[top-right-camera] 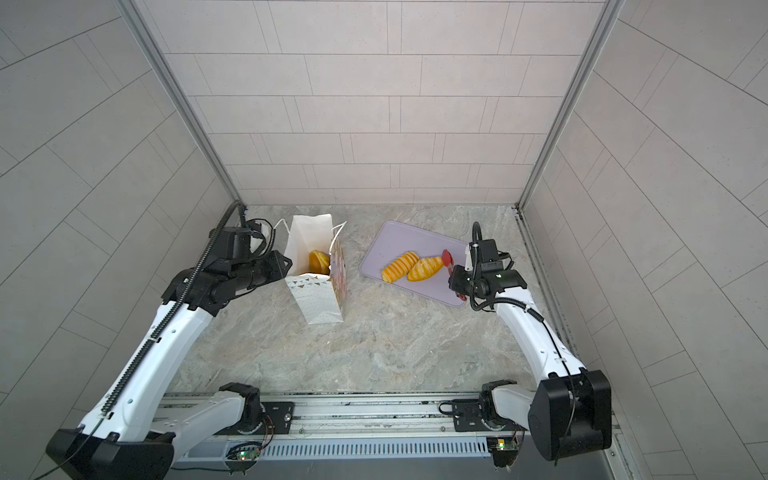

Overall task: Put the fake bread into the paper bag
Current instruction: 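Lower the open tongs over the striped loaf on the tray, then close the tongs around the striped loaf with the right gripper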

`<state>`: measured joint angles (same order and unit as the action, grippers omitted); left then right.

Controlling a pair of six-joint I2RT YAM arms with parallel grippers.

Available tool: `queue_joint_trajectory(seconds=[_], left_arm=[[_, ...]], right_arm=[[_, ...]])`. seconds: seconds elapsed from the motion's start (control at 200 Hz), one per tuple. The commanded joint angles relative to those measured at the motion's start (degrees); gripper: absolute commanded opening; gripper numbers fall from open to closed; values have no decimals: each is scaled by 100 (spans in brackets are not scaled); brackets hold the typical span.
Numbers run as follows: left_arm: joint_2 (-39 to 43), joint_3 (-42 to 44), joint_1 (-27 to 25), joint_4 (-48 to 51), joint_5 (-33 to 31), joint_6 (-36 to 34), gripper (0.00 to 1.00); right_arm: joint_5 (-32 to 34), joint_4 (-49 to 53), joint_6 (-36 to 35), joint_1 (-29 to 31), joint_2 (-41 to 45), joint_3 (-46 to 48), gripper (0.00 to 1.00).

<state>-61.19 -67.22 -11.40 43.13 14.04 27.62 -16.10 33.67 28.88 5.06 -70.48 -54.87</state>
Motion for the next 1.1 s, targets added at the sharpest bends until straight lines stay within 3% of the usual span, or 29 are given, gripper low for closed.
queue_joint_trajectory(seconds=[0.0, 0.255, 0.44, 0.816, 1.096], left_arm=[[46, 5, -20, -16, -49, -19, 22], [45, 1, -22, 19, -88, -36, 22], [22, -8, -20, 11, -84, -20, 23], [-31, -54, -21, -9, -61, -37, 22], [-60, -71, -22, -52, -24, -46, 22]], right_arm=[[-41, -361, -176, -40, -326, -339, 15], [-403, -625, 61, -54, -1357, -893, 16], [-454, -490, 48, -41, -1741, -1294, 26], [60, 28, -214, -41, -1453, -1547, 45], [204, 260, -286, 10, -830, -1262, 50]])
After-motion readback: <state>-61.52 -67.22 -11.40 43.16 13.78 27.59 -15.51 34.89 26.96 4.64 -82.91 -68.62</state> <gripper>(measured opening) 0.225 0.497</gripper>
